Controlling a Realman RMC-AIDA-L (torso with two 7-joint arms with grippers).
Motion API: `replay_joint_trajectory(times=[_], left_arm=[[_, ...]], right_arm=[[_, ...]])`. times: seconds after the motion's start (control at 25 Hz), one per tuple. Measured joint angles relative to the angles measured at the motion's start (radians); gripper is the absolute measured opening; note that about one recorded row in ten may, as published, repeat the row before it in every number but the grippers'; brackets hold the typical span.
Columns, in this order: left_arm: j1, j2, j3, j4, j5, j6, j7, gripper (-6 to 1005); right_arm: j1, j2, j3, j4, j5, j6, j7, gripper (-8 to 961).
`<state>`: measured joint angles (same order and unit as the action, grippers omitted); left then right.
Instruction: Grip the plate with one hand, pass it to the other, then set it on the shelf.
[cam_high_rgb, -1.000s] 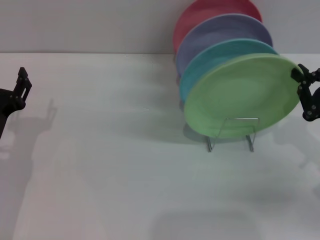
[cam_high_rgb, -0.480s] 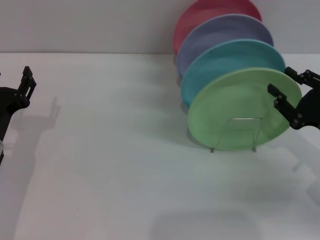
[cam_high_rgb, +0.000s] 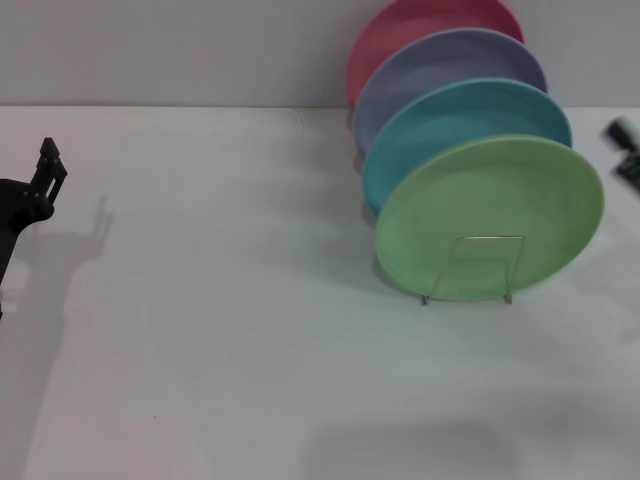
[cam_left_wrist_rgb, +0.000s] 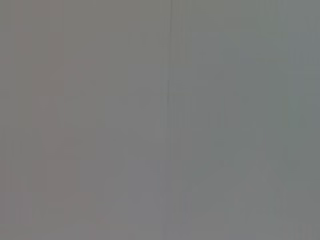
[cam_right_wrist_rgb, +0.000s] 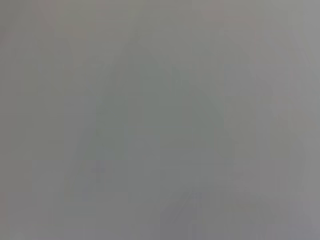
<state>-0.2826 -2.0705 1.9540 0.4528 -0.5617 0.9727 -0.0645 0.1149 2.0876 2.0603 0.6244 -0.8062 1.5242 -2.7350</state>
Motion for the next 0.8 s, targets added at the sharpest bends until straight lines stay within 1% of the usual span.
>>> replay_joint_trajectory(times=[0.12,0.2,0.28,0.4,0.6,0.8], left_arm=[[-0.005,0.0,-0.009,-0.016,-0.001,0.001,0.0,735],[-0.008,0.0,-0.01,-0.022,-0.001,0.003,0.001,735],[-0.014,-0.001,-0.011,-0.035,-0.001,0.007,0.006,735],[-0.025,-0.002,-0.011,-0.056,-0.001,0.014,0.008,735],[-0.03,-0.002,-0.009,-0.072,0.004,0.031,0.011,735],[-0.043,-0.002,0.002,-0.112,0.007,0.093,0.016,735]], right_arm=[[-0.013,0.003,0.032,-0.057,0.142,0.033,0.006,773],[-0.015,0.005,0.055,-0.112,0.251,0.026,0.017,791],[0.003,0.006,0.083,-0.2,0.41,0.014,0.025,810],[0.026,0.006,0.095,-0.281,0.553,0.008,0.014,828],[0.034,0.005,0.092,-0.307,0.573,-0.025,-0.008,828],[0.044,0.005,0.101,-0.322,0.575,-0.051,-0.009,828]])
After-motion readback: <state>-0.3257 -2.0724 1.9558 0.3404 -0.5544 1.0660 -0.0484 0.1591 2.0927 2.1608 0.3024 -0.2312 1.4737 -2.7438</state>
